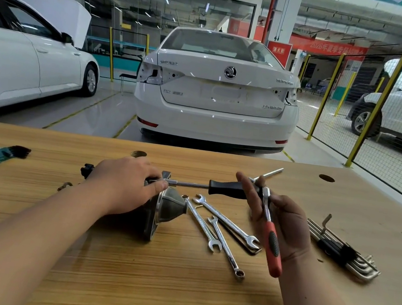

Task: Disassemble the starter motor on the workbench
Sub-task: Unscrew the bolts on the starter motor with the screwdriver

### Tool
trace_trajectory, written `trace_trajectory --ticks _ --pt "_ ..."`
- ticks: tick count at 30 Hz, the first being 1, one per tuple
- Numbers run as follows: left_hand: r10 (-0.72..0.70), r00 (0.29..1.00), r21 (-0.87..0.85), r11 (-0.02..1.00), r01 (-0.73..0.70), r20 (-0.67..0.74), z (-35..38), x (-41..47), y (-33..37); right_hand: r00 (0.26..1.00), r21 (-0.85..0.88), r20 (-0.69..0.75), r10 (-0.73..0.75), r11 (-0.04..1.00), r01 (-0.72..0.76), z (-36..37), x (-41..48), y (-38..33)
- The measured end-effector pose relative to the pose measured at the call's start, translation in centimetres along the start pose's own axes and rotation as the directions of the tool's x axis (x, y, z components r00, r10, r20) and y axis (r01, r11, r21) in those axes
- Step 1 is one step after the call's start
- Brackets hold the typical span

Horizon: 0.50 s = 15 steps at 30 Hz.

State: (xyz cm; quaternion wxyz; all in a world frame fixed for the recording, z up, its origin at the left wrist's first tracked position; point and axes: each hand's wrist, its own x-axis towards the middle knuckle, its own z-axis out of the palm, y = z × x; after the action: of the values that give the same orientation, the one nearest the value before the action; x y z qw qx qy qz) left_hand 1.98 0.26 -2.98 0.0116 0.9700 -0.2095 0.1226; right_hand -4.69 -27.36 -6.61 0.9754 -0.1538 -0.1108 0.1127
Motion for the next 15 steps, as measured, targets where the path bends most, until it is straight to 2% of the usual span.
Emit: trace_trajectory --ticks 2,5,8,12,15 --pt "0.002 1.000 -0.003 1.000 -0.002 -0.001 0.0 0.0 0.0 0.998 -0.004 0.057 0.018 1.000 -0.018 0.1 -0.4 -0.1" --pt "0.004 1.000 -0.003 1.000 -0.004 -0.005 0.1 -0.1 -0.1 0.999 -0.020 0.054 0.006 1.000 -0.005 0.5 -0.9 0.0" --pt "0.002 1.000 0.004 1.000 -0.002 -0.024 0.2 -0.1 0.0 0.995 -0.019 -0.084 -0.050 0.999 0.048 0.5 -0.3 0.4" --pt "-0.002 0.999 -0.002 1.000 0.002 -0.049 0.3 0.0 -0.1 0.957 0.141 -0.240 -0.164 0.969 0.201 0.1 0.1 1.4" --pt "-0.018 0.999 -0.014 1.000 0.018 -0.051 0.4 -0.1 0.0 0.935 0.059 -0.272 -0.229 0.965 0.254 0.1 -0.2 1.9"
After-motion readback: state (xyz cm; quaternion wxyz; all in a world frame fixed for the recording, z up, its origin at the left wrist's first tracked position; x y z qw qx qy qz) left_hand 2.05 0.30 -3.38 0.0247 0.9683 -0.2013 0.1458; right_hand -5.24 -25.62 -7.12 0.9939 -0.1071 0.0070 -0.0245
